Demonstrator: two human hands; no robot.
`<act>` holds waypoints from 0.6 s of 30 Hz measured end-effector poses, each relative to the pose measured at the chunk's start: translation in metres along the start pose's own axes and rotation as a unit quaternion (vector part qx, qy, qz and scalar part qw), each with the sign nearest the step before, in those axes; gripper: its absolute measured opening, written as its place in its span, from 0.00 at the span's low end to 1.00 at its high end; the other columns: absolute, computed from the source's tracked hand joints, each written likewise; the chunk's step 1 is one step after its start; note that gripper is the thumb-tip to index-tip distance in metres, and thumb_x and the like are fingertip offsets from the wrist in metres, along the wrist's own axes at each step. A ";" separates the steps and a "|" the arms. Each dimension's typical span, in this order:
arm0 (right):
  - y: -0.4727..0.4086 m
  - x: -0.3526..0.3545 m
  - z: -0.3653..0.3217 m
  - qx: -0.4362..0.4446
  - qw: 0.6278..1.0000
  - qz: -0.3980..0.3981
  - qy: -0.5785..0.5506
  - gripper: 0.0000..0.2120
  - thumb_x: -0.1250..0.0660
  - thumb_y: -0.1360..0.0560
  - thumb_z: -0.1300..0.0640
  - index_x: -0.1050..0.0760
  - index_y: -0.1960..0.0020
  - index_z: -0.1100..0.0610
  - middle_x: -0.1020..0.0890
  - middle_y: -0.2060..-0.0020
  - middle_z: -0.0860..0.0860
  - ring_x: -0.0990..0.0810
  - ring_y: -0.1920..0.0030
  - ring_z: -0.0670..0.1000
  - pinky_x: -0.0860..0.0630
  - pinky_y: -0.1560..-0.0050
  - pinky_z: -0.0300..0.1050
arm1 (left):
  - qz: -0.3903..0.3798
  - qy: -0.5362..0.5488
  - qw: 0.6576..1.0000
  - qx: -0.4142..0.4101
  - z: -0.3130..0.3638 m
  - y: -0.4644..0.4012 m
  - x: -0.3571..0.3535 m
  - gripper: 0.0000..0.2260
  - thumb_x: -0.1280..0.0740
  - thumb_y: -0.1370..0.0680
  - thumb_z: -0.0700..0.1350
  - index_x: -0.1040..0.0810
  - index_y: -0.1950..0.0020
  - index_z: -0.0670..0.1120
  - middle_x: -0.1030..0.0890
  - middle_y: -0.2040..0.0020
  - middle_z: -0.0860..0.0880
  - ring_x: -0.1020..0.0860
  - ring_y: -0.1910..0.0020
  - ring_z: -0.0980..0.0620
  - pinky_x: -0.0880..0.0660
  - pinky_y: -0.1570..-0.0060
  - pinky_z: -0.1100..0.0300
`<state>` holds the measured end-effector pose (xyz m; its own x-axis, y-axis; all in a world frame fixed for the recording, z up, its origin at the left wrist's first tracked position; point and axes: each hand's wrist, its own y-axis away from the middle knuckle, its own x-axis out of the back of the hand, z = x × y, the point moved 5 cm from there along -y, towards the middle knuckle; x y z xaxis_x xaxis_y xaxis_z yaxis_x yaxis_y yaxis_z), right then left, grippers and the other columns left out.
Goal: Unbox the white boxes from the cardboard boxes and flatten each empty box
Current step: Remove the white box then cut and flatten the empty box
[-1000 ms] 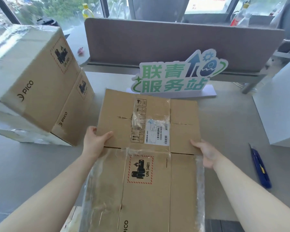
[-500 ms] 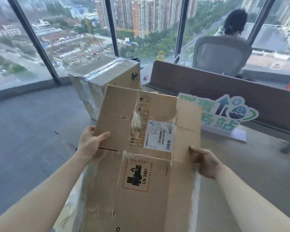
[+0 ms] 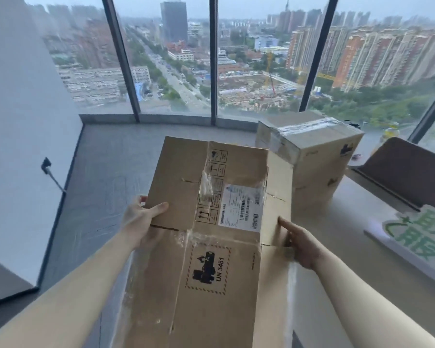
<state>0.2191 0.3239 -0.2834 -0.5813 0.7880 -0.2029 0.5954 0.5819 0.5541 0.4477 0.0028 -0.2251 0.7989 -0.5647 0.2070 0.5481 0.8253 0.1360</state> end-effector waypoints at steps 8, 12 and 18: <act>-0.095 -0.106 -0.021 0.108 0.948 0.138 0.264 0.21 0.25 0.29 0.43 0.29 0.68 0.55 0.24 0.71 0.48 0.24 0.68 0.53 0.30 0.71 0.41 | 0.108 0.004 0.992 0.060 -0.078 -0.070 0.114 0.18 0.23 0.29 0.48 0.27 0.46 0.45 0.21 0.52 0.49 0.22 0.50 0.47 0.27 0.48 0.53; -0.151 -0.153 -0.019 0.113 0.916 0.137 0.359 0.16 0.29 0.24 0.47 0.25 0.65 0.56 0.20 0.68 0.48 0.22 0.64 0.52 0.31 0.67 0.45 | 0.108 0.006 0.989 0.098 -0.117 -0.126 0.142 0.20 0.23 0.28 0.48 0.28 0.44 0.43 0.20 0.46 0.42 0.21 0.46 0.41 0.24 0.41 0.45; -0.229 -0.203 0.014 0.099 0.919 0.132 0.358 0.12 0.38 0.18 0.49 0.25 0.50 0.58 0.20 0.57 0.48 0.22 0.59 0.46 0.29 0.63 0.36 | 0.107 -0.004 0.982 0.153 -0.185 -0.193 0.157 0.20 0.23 0.28 0.47 0.29 0.45 0.43 0.21 0.47 0.42 0.21 0.46 0.40 0.24 0.44 0.48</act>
<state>0.2081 0.0332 -0.3806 -0.5762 0.6134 0.5401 0.8159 0.4704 0.3362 0.5133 -0.2462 -0.3984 0.8853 -0.3782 0.2706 0.2659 0.8891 0.3726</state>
